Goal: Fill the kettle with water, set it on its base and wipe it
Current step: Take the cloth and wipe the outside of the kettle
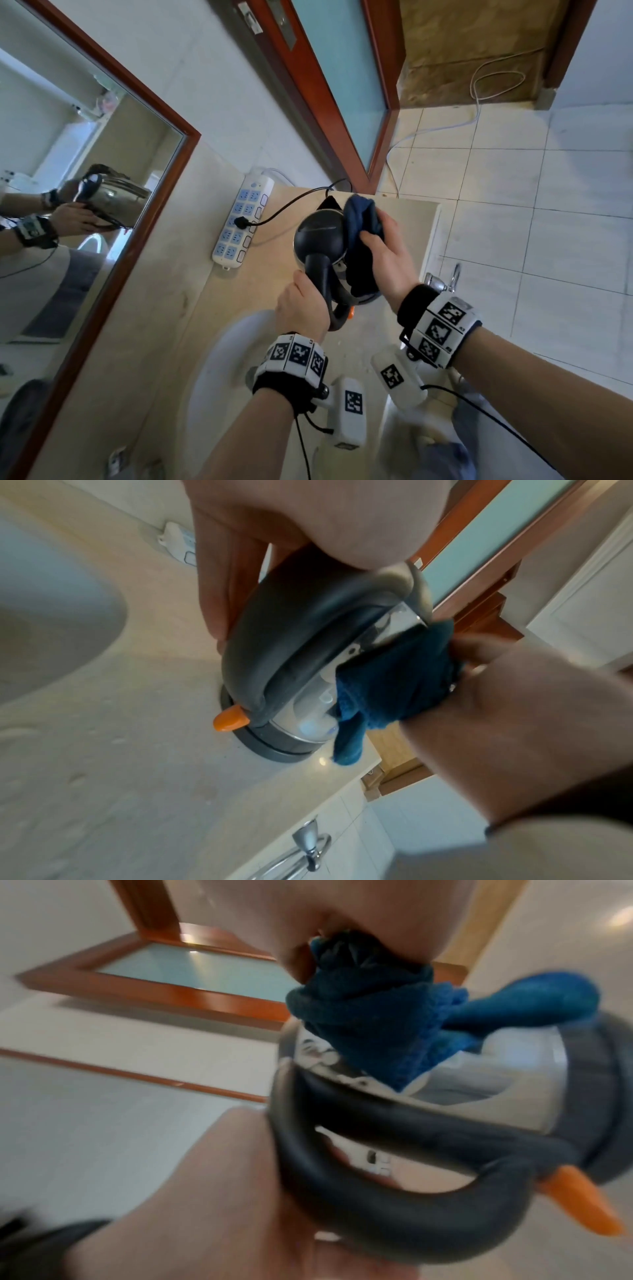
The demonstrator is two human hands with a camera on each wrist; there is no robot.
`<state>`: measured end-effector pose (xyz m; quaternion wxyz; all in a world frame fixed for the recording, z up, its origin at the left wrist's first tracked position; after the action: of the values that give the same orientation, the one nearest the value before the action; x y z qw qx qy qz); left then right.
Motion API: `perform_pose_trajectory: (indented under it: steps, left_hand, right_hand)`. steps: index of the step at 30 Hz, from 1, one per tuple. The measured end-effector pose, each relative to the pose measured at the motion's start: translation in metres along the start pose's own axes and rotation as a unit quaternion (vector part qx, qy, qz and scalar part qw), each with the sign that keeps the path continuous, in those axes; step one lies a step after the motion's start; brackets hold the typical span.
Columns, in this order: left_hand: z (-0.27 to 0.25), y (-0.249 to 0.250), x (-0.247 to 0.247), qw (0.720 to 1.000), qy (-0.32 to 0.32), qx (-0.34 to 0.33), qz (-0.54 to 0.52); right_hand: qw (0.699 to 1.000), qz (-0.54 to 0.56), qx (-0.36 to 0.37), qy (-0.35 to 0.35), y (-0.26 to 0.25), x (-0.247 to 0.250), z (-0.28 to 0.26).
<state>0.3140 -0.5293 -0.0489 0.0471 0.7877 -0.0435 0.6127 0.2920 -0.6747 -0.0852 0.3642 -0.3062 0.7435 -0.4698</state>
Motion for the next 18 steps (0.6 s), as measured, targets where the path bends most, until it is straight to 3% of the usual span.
perform_pose_trajectory:
  steps: [4, 6, 11, 18]
  left_hand:
    - [-0.004, 0.003, 0.003, 0.995, 0.013, 0.04, -0.089]
    - [-0.004, 0.004, 0.005, 0.992, 0.011, 0.053, -0.118]
    - [-0.001, 0.003, 0.0, 0.998, 0.003, 0.032, -0.046]
    - [0.004, -0.002, 0.0, 0.999, 0.014, 0.013, 0.037]
  right_hand:
    - [0.996, -0.044, 0.061, -0.044, 0.003, -0.007, -0.017]
    - [0.995, -0.079, 0.054, -0.036, 0.023, 0.004, -0.015]
    - [0.984, -0.155, -0.074, -0.04, 0.075, 0.032, -0.002]
    - [0.959, -0.264, -0.091, -0.047, 0.07, 0.05, 0.007]
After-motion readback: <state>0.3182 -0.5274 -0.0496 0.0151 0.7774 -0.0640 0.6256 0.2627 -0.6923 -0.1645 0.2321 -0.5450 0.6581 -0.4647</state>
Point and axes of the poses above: each hand's wrist, its own z-axis towards the middle knuckle, its own x-axis out of the back of the hand, y = z × x, the point moved 4 cm from there along z, towards the middle knuckle, and after that the axes turned 2 degrees about z, right-handed, at the moved point
